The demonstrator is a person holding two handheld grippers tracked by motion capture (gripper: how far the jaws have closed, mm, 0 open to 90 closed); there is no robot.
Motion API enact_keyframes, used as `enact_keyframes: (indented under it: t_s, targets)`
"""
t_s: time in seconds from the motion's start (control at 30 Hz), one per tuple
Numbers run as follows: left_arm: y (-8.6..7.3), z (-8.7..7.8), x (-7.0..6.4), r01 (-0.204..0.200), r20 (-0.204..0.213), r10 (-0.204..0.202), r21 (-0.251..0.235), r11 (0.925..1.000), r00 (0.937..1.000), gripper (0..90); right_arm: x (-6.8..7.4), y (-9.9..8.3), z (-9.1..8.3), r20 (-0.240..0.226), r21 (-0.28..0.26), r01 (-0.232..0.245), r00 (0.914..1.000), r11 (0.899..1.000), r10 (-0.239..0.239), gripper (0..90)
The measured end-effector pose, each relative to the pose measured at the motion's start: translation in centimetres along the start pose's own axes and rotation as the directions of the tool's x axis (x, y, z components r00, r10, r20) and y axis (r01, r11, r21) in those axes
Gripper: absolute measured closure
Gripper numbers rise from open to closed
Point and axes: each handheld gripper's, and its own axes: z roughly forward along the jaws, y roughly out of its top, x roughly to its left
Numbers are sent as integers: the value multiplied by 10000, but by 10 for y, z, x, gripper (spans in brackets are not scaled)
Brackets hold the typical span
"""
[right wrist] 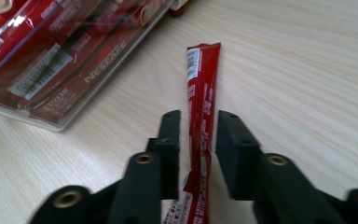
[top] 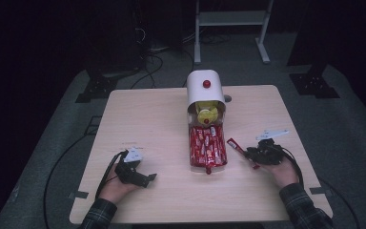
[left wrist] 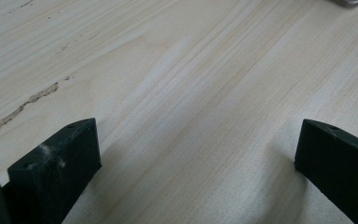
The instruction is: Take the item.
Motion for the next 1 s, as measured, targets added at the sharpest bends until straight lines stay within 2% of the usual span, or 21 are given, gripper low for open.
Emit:
enact_keyframes:
  t_s: [0.07, 0.3, 0.33, 0.37, 0.57, 0.6, 0.8, 0.83, 1.0]
  targets:
    - [0, 0, 0, -2, 0, 2, 4, 10000, 10000, 0, -2, 0, -4, 22, -163, -114, 9999, 9998, 115, 565]
    - [0, 0, 0, 1, -1, -1, -3, 10000, 10000, 0, -8, -3, -10, 101, -146, -378, 9992, 9992, 379, 440]
    - [0, 0, 0, 1, -1, -1, -7, 10000, 10000, 0, -8, -3, -11, 139, -180, -422, 9990, 9989, 424, 410]
    - [0, 0, 0, 6, -3, -6, -10, 10000, 10000, 0, -10, -2, -14, 124, -160, -542, 9984, 9984, 544, 342]
    - [0, 0, 0, 16, -4, -16, -17, 10000, 10000, 0, -12, -4, -22, 349, -250, -683, 9970, 9973, 692, 247]
    - [0, 0, 0, 14, -5, -14, -14, 10000, 10000, 0, -14, -6, -25, 423, -371, -757, 9961, 9964, 773, 205]
    - [0, 0, 0, 11, -11, -11, -15, 10000, 10000, 0, -20, -9, -29, 620, -501, -893, 9938, 9947, 924, 144]
    - [0, 0, 0, 12, -12, -12, -15, 10000, 10000, 0, -23, -11, -30, 844, -506, -887, 9921, 9948, 927, 130]
    - [0, 0, 0, 10, -10, -10, -13, 10000, 10000, 0, -31, -15, -32, 1145, -490, -1089, 9869, 9928, 1139, 126]
